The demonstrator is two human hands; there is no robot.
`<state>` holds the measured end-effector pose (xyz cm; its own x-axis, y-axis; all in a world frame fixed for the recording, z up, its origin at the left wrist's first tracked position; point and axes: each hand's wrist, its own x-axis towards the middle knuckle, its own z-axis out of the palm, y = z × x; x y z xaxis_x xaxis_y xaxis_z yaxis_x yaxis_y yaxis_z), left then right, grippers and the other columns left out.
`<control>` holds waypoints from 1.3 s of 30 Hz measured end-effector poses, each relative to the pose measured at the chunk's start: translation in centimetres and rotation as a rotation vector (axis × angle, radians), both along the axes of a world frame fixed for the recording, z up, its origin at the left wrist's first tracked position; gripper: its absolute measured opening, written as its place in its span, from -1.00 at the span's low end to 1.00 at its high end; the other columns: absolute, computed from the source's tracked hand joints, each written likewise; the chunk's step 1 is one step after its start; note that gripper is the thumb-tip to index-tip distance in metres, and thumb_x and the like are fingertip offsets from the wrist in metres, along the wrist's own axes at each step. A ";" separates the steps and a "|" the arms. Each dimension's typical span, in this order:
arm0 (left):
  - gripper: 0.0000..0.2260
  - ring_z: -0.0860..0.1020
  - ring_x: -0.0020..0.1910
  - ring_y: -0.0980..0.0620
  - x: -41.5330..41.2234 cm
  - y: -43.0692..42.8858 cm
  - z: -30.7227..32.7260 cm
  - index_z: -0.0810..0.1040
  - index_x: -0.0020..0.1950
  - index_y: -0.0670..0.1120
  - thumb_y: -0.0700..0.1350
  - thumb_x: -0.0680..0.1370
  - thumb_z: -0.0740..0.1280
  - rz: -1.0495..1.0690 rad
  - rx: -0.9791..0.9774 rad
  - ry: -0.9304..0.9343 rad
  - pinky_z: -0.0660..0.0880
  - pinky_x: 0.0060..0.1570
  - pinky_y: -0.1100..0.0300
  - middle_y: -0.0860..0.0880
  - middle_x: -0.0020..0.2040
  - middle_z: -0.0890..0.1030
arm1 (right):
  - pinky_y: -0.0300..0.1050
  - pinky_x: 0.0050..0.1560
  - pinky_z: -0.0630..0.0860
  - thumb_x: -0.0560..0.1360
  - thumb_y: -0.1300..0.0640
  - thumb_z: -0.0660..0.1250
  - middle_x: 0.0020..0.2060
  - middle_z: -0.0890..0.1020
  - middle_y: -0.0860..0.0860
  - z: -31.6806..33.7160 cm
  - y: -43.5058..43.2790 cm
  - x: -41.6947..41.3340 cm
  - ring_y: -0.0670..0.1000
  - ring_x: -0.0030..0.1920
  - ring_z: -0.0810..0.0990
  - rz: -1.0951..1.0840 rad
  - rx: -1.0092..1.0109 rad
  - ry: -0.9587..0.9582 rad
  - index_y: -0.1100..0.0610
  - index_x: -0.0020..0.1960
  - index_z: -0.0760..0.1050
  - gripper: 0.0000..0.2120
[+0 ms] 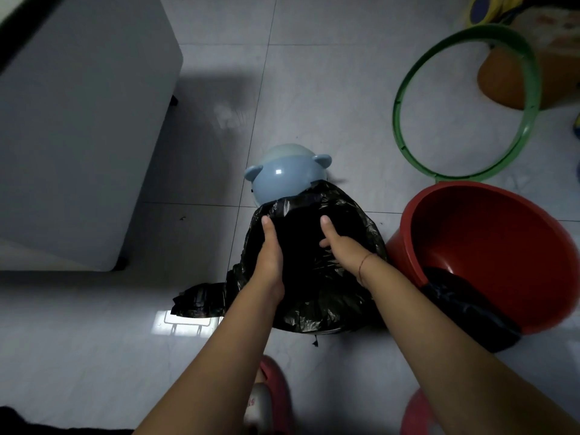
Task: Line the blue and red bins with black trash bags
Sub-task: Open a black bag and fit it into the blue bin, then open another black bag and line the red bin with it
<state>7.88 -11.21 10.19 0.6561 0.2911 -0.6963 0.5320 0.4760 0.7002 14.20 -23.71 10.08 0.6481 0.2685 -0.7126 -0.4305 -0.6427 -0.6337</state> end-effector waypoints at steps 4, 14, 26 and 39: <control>-0.46 0.66 -0.25 0.18 -0.5 -1.2 1.8 0.54 0.05 0.04 0.41 0.48 0.01 -0.041 0.007 -0.038 0.56 -0.34 0.26 0.12 -0.20 0.69 | -0.09 0.16 0.29 0.50 -0.37 -0.08 0.17 0.52 0.00 2.4 -0.4 -1.5 -0.01 0.17 0.44 0.017 0.115 -0.050 0.10 0.25 0.51 -0.30; -0.54 0.61 -0.01 0.06 -3.6 -11.6 6.5 0.60 0.01 0.00 0.23 0.60 0.01 -0.305 0.094 -0.216 0.53 0.03 0.14 0.06 -0.06 0.67 | -0.20 -0.12 0.48 0.60 0.03 0.13 -0.08 0.63 0.09 10.1 -16.6 -5.6 0.00 -0.12 0.58 -0.595 0.230 -0.576 0.16 0.01 0.55 -0.71; -0.68 0.57 -0.12 0.03 -5.7 -20.0 4.1 0.37 0.24 0.05 0.19 0.59 0.10 -0.428 0.209 -0.193 0.52 -0.15 0.17 0.11 0.02 0.53 | -0.11 -0.28 0.62 0.53 -0.08 0.26 -0.13 0.55 0.04 4.4 -22.5 -14.0 0.08 -0.23 0.61 -1.027 0.427 -0.067 0.17 0.03 0.45 -0.69; -0.60 0.66 -0.20 0.19 -6.3 -18.4 5.1 0.60 0.05 -0.06 0.22 0.55 0.18 -0.457 0.136 -0.124 0.52 -0.23 0.31 0.04 -0.14 0.72 | -0.32 -0.43 0.48 0.52 0.16 0.31 -0.25 0.55 0.04 7.6 -21.5 -13.5 -0.07 -0.38 0.38 -0.815 0.575 -0.068 0.16 -0.04 0.54 -0.92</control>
